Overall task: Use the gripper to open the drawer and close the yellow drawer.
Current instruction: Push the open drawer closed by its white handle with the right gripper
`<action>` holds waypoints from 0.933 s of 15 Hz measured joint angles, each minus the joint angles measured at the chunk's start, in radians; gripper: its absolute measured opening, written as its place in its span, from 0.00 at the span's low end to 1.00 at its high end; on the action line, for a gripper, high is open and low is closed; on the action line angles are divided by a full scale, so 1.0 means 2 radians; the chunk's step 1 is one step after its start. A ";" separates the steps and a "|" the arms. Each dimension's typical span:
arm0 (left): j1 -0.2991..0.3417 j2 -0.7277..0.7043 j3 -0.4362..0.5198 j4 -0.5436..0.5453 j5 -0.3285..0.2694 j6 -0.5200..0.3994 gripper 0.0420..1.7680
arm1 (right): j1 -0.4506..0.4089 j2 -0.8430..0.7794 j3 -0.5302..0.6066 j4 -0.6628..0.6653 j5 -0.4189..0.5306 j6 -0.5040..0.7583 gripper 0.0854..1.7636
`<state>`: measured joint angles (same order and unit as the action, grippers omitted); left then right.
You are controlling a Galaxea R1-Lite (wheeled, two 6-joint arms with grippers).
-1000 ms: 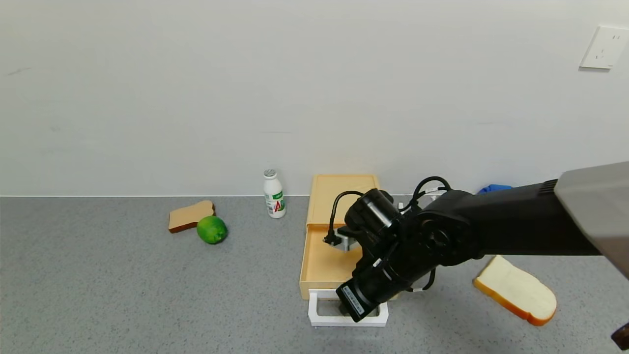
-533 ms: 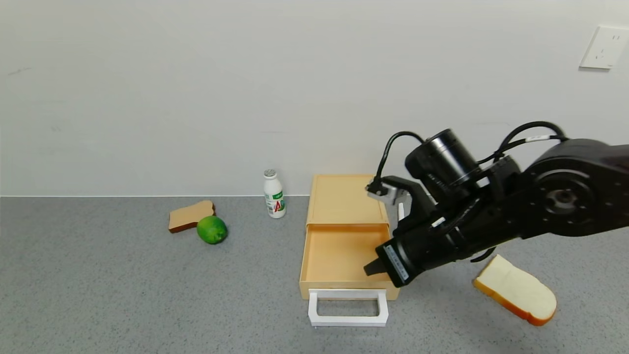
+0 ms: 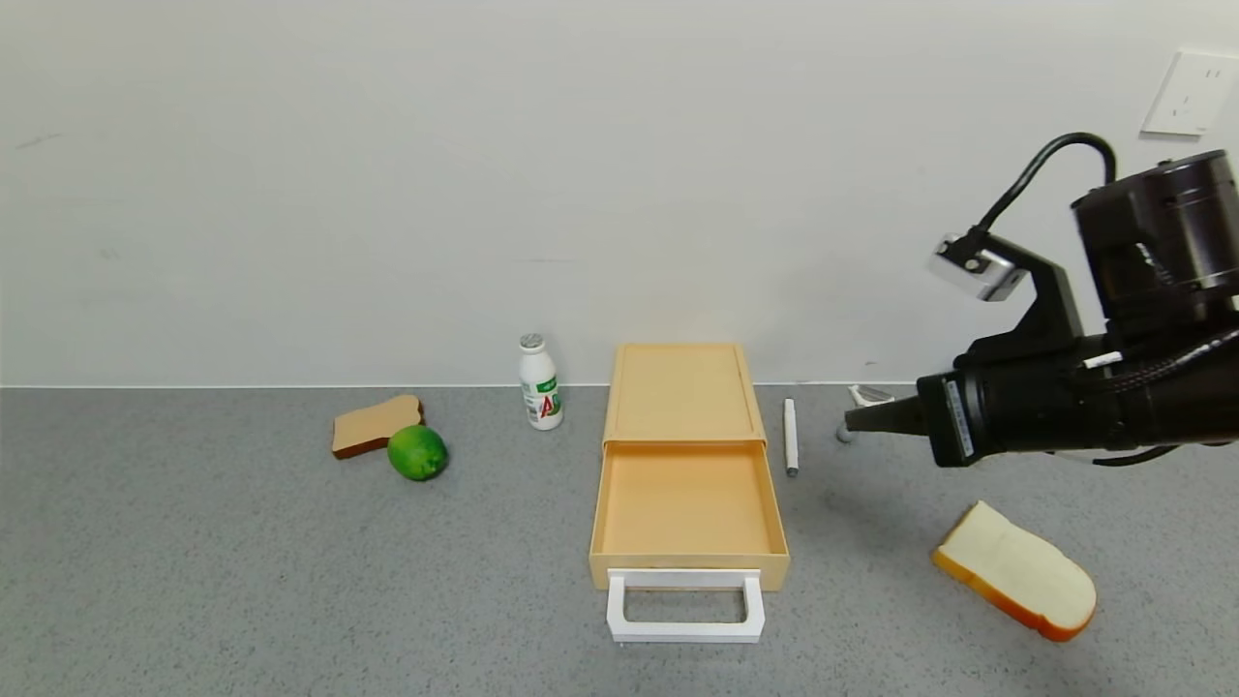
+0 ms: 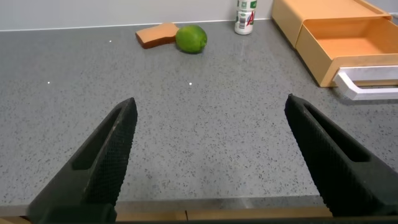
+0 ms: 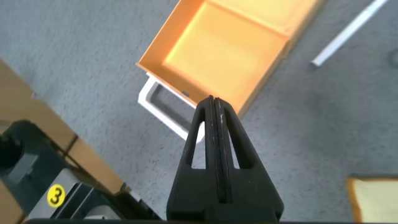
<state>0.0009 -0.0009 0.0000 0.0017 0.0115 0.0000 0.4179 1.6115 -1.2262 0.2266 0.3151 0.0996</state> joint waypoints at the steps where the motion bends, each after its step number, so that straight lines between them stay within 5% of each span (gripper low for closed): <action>1: 0.000 0.000 0.000 0.000 0.000 0.000 0.97 | -0.012 -0.011 0.010 -0.011 0.000 0.000 0.02; 5: 0.000 0.000 0.000 0.000 0.000 0.000 0.97 | -0.047 -0.037 0.040 -0.044 0.000 0.000 0.02; 14: 0.000 0.000 0.000 0.000 0.000 0.000 0.97 | -0.051 -0.041 0.054 -0.053 0.002 0.001 0.02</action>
<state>0.0013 -0.0009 0.0000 0.0019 0.0119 0.0000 0.3155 1.5287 -1.1185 0.1206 0.3198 0.1023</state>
